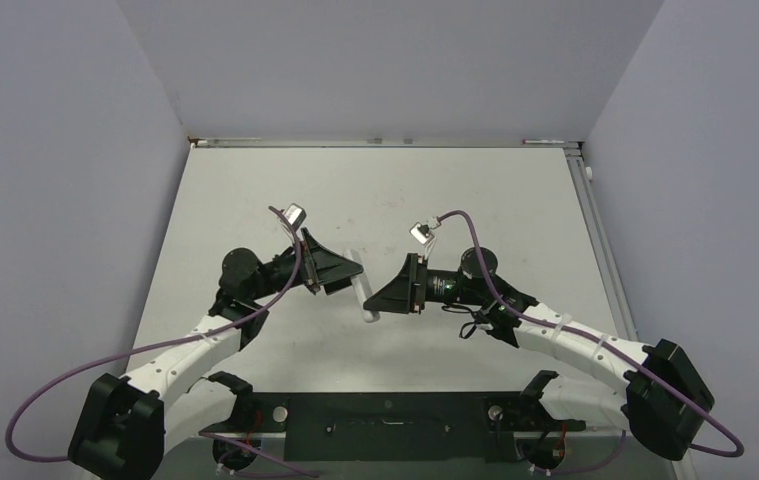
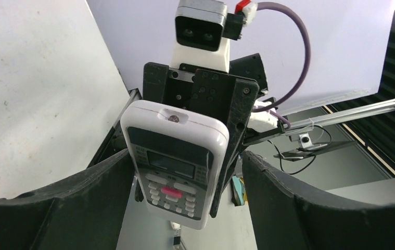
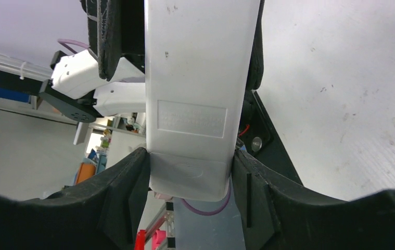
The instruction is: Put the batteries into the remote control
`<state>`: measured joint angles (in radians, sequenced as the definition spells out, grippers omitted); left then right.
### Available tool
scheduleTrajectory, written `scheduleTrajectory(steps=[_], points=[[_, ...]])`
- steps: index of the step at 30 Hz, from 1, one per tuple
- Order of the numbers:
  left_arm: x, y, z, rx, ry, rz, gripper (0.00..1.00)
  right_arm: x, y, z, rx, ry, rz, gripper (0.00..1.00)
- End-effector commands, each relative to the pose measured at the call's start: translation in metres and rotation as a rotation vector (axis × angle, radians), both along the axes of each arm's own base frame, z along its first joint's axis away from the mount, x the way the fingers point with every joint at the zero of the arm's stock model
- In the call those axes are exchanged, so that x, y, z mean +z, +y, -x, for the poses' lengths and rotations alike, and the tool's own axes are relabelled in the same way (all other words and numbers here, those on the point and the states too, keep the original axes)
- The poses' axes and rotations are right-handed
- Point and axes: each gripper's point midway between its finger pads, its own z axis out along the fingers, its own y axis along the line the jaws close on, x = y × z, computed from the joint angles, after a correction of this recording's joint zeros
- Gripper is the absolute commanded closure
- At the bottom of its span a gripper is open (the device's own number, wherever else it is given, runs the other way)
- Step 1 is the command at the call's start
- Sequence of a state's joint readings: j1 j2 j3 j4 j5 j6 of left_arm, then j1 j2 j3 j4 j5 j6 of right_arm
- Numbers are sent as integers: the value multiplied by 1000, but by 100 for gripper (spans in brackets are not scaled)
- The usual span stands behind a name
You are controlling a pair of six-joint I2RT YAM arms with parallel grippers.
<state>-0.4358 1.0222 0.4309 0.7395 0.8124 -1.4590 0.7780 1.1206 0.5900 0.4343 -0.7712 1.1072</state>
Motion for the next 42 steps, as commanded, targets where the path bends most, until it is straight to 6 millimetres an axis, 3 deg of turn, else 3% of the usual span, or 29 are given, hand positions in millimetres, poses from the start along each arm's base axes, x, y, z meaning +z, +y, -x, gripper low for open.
scheduleTrajectory(steps=[1,6,13,17,20,23,26,32,42], points=[[36,5,14,-27,-141,88,29,40,-2,-4,-37,-56,-150,92],[41,6,18,-34,-155,102,30,43,-3,-3,-48,-39,-183,91],[44,8,22,-40,-169,116,50,43,-4,-2,-68,-36,-184,91],[43,7,21,-39,-167,111,69,39,-4,-3,-73,-39,-163,89],[33,4,14,-31,-134,73,100,30,-3,-4,-73,-53,-103,67],[26,2,7,-14,-117,34,100,14,-8,-11,-111,-75,25,41],[9,1,-1,11,-90,-54,100,13,-17,-18,-154,-142,113,32],[-20,0,-21,68,-36,-247,100,-14,-48,-38,-252,-236,402,28],[-119,-6,-41,108,131,-701,100,-37,-115,-74,-522,-288,765,28]])
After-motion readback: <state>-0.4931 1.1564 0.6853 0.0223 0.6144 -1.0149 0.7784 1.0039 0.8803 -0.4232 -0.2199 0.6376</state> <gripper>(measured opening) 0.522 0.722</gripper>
